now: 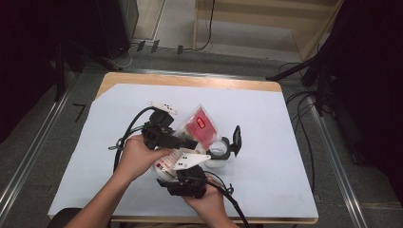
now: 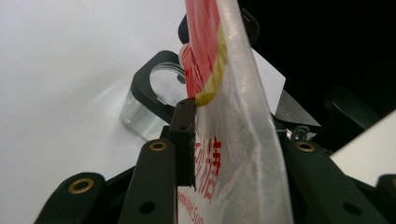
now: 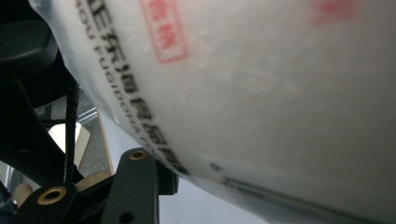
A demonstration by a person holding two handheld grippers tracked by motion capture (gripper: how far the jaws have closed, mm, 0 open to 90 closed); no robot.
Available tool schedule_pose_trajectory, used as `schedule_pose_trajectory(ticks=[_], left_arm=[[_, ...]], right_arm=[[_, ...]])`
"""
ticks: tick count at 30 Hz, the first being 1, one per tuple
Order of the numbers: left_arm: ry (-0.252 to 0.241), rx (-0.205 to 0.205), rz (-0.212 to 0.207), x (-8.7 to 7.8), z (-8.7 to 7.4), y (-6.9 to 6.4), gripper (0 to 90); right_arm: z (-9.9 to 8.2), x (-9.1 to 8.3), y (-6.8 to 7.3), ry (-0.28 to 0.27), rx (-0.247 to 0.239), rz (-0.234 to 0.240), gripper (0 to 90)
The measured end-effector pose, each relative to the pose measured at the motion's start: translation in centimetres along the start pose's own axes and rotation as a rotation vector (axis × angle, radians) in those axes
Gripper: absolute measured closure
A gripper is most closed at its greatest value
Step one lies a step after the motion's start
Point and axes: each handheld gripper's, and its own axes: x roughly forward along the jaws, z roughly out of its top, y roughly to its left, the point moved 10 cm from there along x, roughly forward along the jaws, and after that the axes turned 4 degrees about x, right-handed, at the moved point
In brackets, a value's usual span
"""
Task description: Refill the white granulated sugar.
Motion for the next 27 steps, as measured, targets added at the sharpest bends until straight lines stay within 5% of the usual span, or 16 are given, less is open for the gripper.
schedule_pose_trajectory(ticks=[6,19,27], left_arm=[[0.036,-0.039,-0.008,0.3,0.1,0.0,66.6],[0.120,-0.109,-0.009,0.4,2.4,-0.1,68.0],[0.103,-0.083,0.011,0.9,2.1,0.2,65.9]], right_arm=[[0.1,0.1,0.2,0.002,-0.028,-0.038,59.5],[2.0,-0.6,-0.3,-0.023,0.016,-0.043,58.2],[1.5,-0.5,-0.7,-0.009,0.051,-0.031,60.7]])
